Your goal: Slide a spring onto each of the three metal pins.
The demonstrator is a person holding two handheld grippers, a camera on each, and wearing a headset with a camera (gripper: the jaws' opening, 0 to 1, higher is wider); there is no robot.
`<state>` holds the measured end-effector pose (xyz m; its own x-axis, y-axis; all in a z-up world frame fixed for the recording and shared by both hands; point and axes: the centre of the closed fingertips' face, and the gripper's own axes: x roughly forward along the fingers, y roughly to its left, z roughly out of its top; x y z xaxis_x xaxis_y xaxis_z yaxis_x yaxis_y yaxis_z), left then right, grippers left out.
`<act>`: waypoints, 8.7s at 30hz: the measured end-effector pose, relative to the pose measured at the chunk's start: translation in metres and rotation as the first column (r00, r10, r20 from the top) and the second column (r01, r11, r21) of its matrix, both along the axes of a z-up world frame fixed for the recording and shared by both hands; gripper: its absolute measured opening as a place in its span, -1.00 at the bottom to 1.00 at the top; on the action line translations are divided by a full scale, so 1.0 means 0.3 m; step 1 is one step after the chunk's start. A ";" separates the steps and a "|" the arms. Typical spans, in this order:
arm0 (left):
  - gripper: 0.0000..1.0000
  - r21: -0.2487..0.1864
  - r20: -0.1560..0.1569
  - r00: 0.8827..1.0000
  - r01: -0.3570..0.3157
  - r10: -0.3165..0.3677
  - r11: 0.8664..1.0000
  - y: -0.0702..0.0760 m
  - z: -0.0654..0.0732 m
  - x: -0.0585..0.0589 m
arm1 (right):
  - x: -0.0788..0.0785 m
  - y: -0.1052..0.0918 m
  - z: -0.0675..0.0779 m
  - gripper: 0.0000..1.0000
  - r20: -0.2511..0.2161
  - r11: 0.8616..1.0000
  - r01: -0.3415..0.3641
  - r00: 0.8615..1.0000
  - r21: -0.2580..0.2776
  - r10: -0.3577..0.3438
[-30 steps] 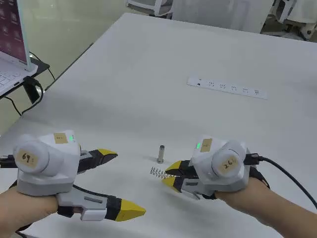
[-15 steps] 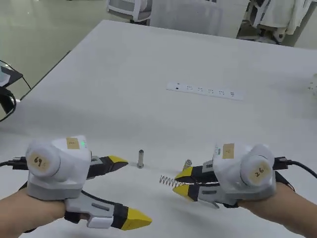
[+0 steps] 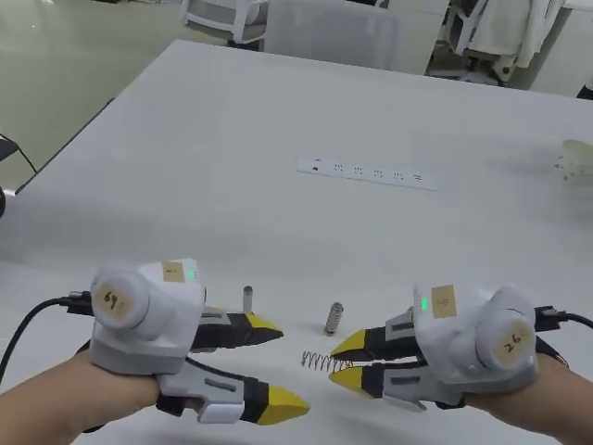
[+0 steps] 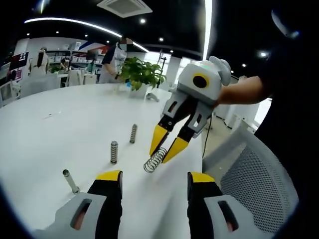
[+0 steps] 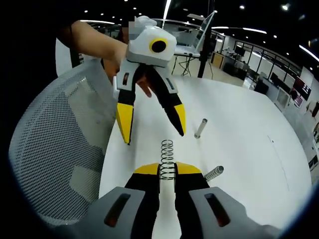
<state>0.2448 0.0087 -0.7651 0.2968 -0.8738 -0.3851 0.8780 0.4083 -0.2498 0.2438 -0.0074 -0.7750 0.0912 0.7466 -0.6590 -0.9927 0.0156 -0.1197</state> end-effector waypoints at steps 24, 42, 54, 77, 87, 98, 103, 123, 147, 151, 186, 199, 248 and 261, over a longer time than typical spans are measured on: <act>-0.90 -0.028 0.076 0.995 0.068 -0.066 0.997 -0.063 0.021 -0.014 | -0.035 0.007 0.034 -0.85 0.016 0.998 -0.060 0.998 0.024 0.059; -0.97 -0.023 0.087 0.990 0.112 -0.110 0.993 -0.081 0.028 -0.033 | -0.044 0.002 0.027 -0.83 -0.006 0.999 -0.024 1.000 0.032 0.024; -0.97 -0.035 0.080 0.991 0.106 -0.103 0.994 -0.069 0.046 -0.025 | -0.034 -0.052 0.022 -0.70 -0.074 0.997 0.068 0.995 0.044 -0.065; -0.97 -0.020 0.069 0.989 0.129 -0.128 0.991 -0.062 0.042 -0.040 | -0.041 -0.028 0.094 -0.86 0.034 0.999 -0.044 0.998 0.003 0.044; -0.97 -0.001 0.080 0.987 0.141 -0.140 0.990 -0.062 0.035 -0.051 | -0.080 0.045 0.183 -0.85 0.078 0.989 -0.144 0.987 0.018 0.142; -0.97 0.013 0.090 0.983 0.159 -0.159 0.987 -0.082 0.038 -0.059 | -0.085 0.091 0.208 -0.85 0.051 0.986 -0.099 0.994 0.134 0.093; -0.97 0.034 0.101 0.979 0.173 -0.175 0.984 -0.102 0.036 -0.058 | -0.084 0.081 0.205 -0.85 0.055 0.985 -0.073 0.996 0.157 0.065; -0.97 0.017 0.107 0.983 0.148 -0.149 0.989 -0.090 0.040 -0.069 | -0.072 0.083 0.219 -0.81 -0.060 0.962 0.073 0.996 0.262 -0.059; -0.91 -0.006 0.094 0.990 0.103 -0.102 0.995 -0.064 0.059 -0.051 | -0.072 0.097 0.205 -0.86 -0.048 0.966 0.057 0.998 0.251 -0.047; -0.92 -0.003 0.095 0.992 0.084 -0.083 0.996 -0.042 0.065 -0.041 | -0.058 0.113 0.213 -0.86 -0.045 0.964 0.064 0.998 0.259 -0.054; 0.46 0.082 0.081 0.963 -0.265 0.259 0.961 0.344 -0.016 0.017 | 0.028 0.149 0.172 -0.86 -0.006 0.972 0.081 0.997 0.219 -0.081; 0.96 0.083 0.087 0.932 -0.359 0.353 0.929 0.411 -0.031 0.035 | 0.068 0.194 0.149 -0.85 -0.001 0.974 0.086 0.996 0.209 -0.088; 0.96 0.042 0.057 0.912 -0.409 0.406 0.912 0.459 -0.059 0.047 | 0.344 0.372 0.073 -0.85 -0.070 0.946 0.249 0.968 0.209 -0.240; 0.95 0.041 0.052 0.912 -0.408 0.406 0.912 0.454 -0.061 0.048 | 0.340 0.374 0.052 -0.85 -0.102 0.943 0.262 0.964 0.206 -0.245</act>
